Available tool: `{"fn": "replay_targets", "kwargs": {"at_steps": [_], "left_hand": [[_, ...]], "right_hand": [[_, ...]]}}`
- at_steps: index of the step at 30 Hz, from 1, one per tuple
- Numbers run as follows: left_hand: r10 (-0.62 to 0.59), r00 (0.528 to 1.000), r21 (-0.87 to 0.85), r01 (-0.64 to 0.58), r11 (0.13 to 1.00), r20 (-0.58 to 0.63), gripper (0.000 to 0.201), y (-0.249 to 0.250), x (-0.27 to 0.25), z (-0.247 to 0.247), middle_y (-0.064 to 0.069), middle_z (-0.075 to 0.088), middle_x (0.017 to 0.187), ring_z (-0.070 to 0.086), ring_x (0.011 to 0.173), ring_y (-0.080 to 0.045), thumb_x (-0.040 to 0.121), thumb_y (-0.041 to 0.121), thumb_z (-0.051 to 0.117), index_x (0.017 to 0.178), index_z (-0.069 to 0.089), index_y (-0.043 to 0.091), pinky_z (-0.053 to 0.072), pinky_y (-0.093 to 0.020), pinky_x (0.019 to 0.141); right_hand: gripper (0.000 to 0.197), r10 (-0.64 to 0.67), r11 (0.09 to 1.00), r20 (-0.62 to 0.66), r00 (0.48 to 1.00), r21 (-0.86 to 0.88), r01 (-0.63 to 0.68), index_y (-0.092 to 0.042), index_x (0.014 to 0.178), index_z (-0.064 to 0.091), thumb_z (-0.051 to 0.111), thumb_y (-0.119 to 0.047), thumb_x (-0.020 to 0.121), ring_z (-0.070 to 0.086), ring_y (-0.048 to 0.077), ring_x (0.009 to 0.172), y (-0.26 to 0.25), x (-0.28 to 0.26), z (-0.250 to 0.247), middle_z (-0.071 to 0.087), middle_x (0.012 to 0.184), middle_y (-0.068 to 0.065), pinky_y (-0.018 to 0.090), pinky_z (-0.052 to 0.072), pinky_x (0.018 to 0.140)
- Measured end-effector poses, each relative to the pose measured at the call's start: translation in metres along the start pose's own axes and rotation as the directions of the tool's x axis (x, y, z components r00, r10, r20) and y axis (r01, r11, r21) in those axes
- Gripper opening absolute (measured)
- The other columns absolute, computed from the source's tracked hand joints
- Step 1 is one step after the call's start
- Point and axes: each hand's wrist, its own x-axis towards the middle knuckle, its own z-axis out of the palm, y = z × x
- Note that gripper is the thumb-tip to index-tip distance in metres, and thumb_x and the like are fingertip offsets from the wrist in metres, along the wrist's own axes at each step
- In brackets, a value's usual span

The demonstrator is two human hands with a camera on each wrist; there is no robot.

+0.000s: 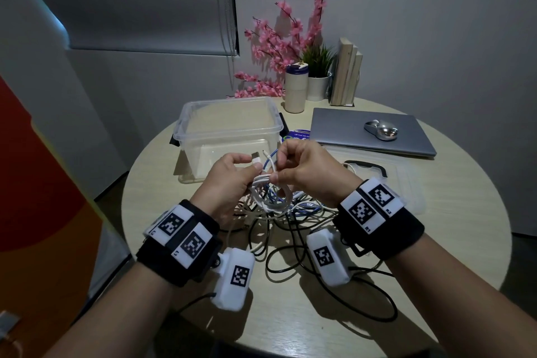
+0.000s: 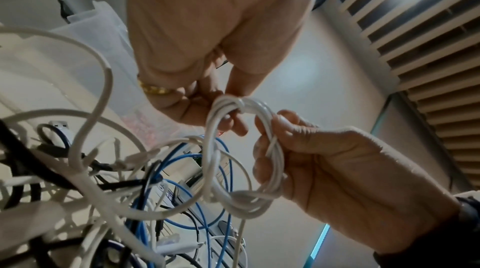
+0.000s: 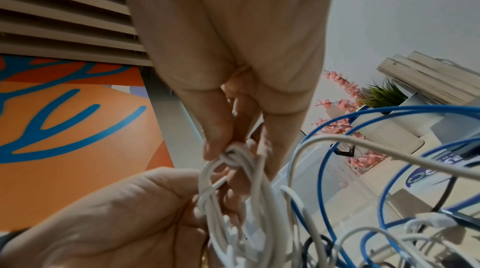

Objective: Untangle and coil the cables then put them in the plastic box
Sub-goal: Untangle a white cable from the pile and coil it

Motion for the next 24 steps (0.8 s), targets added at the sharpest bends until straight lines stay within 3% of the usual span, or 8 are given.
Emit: {"fn": "replay_targets", "kwargs": {"at_steps": [3, 5, 9, 13, 17, 21, 24], "left_hand": [[0.052, 0.999, -0.032, -0.052, 0.998, -0.014, 0.014, -0.002, 0.001, 0.0, -0.008, 0.065, 0.072, 0.061, 0.055, -0.012, 0.093, 0.006, 0.055, 0.105, 0.056, -0.002, 0.05, -0.022, 0.052], [0.085, 0.996, -0.106, -0.087, 0.99, -0.029, 0.008, -0.002, -0.001, 0.0, -0.007, 0.064, 0.072, 0.061, 0.055, -0.011, 0.094, 0.005, 0.054, 0.1, 0.058, 0.002, 0.051, -0.021, 0.051], [0.203, 0.979, -0.091, -0.202, 0.975, 0.004, 0.008, -0.003, -0.004, -0.002, -0.003, 0.067, 0.074, 0.064, 0.061, -0.008, 0.092, 0.006, 0.056, 0.091, 0.062, 0.012, 0.051, -0.018, 0.055], [0.286, 0.952, -0.016, -0.286, 0.958, 0.109, 0.016, -0.002, -0.004, -0.006, 0.004, 0.07, 0.073, 0.064, 0.065, -0.006, 0.093, 0.007, 0.053, 0.089, 0.068, 0.011, 0.05, -0.016, 0.06], [0.257, 0.94, 0.013, -0.267, 0.964, 0.225, 0.014, 0.003, -0.007, -0.011, 0.002, 0.07, 0.074, 0.062, 0.065, -0.006, 0.09, 0.011, 0.056, 0.089, 0.069, 0.005, 0.049, -0.016, 0.061], [0.139, 0.907, 0.142, -0.211, 0.967, 0.398, 0.02, 0.003, -0.012, -0.012, 0.006, 0.066, 0.072, 0.058, 0.067, -0.004, 0.077, 0.026, 0.063, 0.085, 0.068, 0.008, 0.048, -0.016, 0.065], [0.126, 0.897, 0.112, -0.19, 0.975, 0.423, 0.008, -0.001, -0.016, -0.007, 0.004, 0.066, 0.077, 0.059, 0.067, -0.002, 0.084, 0.01, 0.062, 0.089, 0.065, 0.004, 0.049, -0.014, 0.063]], "right_hand": [[0.034, 0.011, 1.0, 0.021, 1.0, -0.016, -0.011, -0.013, 0.069, 0.046, 0.066, 0.014, 0.077, 0.057, 0.017, 0.055, 0.0, 0.0, 0.004, 0.055, 0.063, 0.01, 0.018, 0.043, 0.045], [0.033, 0.03, 0.999, 0.004, 1.0, 0.024, -0.03, -0.012, 0.069, 0.046, 0.065, 0.014, 0.077, 0.057, 0.016, 0.053, 0.001, 0.001, 0.006, 0.056, 0.06, 0.007, 0.021, 0.044, 0.043], [0.029, 0.085, 0.988, -0.075, 0.994, 0.139, -0.074, -0.008, 0.073, 0.046, 0.064, 0.014, 0.078, 0.057, 0.022, 0.051, 0.0, 0.003, 0.007, 0.054, 0.063, 0.014, 0.034, 0.053, 0.048], [0.026, 0.104, 0.984, -0.116, 0.988, 0.155, -0.086, -0.006, 0.076, 0.046, 0.064, 0.013, 0.08, 0.057, 0.024, 0.053, 0.0, 0.004, 0.007, 0.053, 0.068, 0.018, 0.033, 0.054, 0.046], [0.027, 0.104, 0.99, -0.078, 0.992, 0.108, -0.095, -0.007, 0.076, 0.047, 0.056, 0.018, 0.082, 0.057, 0.025, 0.058, -0.002, 0.004, 0.003, 0.053, 0.069, 0.015, 0.037, 0.057, 0.051], [0.035, 0.096, 0.992, -0.107, 0.99, 0.09, -0.087, -0.009, 0.073, 0.047, 0.043, 0.025, 0.079, 0.057, 0.021, 0.058, -0.005, 0.005, -0.003, 0.059, 0.066, 0.01, 0.028, 0.048, 0.047], [0.037, 0.086, 0.994, -0.117, 0.989, 0.071, -0.078, -0.009, 0.07, 0.048, 0.044, 0.027, 0.076, 0.056, 0.02, 0.056, -0.005, 0.004, -0.003, 0.061, 0.061, 0.005, 0.028, 0.044, 0.051]]}}
